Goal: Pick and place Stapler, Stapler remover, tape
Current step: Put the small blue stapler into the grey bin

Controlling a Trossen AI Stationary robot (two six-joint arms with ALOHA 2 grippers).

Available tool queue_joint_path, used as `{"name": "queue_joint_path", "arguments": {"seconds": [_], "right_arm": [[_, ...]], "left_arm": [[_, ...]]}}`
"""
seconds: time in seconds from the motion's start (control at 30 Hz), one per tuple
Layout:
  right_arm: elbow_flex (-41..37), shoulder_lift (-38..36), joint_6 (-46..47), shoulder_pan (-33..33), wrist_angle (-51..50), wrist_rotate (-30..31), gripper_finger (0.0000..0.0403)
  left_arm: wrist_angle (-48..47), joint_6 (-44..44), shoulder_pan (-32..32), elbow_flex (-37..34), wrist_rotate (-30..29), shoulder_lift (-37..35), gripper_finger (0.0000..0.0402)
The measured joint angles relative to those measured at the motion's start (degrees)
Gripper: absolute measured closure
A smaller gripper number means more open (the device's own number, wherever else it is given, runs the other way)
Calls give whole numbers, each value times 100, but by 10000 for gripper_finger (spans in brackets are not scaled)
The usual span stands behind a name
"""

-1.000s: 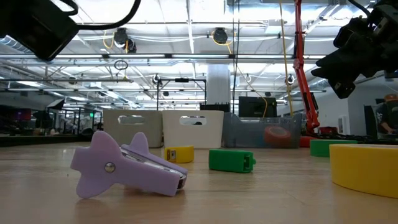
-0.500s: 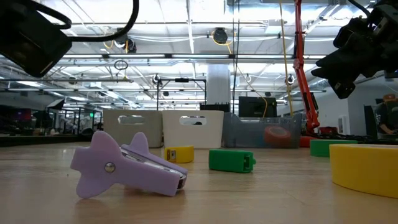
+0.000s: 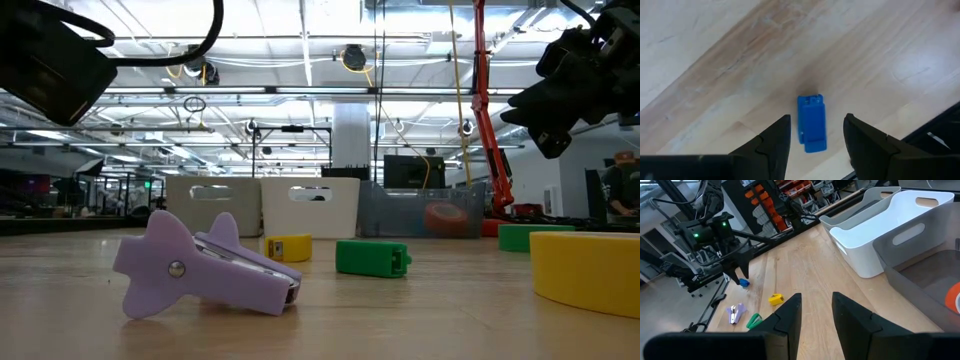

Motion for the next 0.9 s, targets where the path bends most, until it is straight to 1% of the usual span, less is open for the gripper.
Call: {"name": "queue_joint_path", "arguments": {"seconds": [0.23,0.43,0.63,0.73,0.9], "right_arm": [[0,1,-9,-1,0,-13,303],[0,-1,-11,1,0,-17,303],[2,1,7,1,0,-15,303],[2,1,7,0,-2,-16,303],[2,-1,2,-1,-2,-15,303]], "left_arm": [[-114,19,-98,0,6,1,220],[-10,55,-153,21,433,397,220],[22,48,-98,22,482,514,221],[12,52,-62,17,500,520,234],[-36,81,-42,7,504,527,277]]}}
